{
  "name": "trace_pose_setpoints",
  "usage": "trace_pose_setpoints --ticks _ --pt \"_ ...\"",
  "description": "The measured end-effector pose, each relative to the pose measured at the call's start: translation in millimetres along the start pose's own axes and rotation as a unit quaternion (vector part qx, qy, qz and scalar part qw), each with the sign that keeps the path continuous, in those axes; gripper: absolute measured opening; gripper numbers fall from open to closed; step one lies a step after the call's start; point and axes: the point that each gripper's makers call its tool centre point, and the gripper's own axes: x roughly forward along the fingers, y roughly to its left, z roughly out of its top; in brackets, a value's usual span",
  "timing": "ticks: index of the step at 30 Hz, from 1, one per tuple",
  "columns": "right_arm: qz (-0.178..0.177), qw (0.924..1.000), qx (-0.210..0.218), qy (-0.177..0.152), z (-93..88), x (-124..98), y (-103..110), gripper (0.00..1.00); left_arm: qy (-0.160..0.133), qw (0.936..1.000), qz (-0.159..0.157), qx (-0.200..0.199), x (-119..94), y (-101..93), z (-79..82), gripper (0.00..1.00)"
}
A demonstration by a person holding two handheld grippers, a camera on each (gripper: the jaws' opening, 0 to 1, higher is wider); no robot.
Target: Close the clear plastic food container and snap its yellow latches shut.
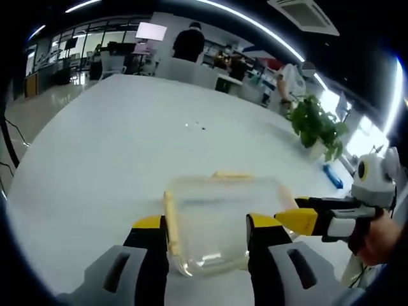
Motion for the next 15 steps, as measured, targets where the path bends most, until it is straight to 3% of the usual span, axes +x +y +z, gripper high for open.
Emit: trace_pose_setpoints --ticks 7,11,15 --pt "-0.015 0.9993 -0.032 -0.007 3.5 -1 -3 0.49 0.007 0.9994 -0.004 0.032 -1 3.8 0.9 0.53" --pt "-0.009 0.9998 -0.01 -0.011 5.5 -3 -8 0.53 0.008 0.9993 -0.003 0.036 -3 11.3 2.8 0.55" --pt "0.001 0.9994 -0.027 -0.019 9.0 -7 -5 0.63 0.003 0.9994 -0.011 0.034 -4 13.4 1.5 0.69"
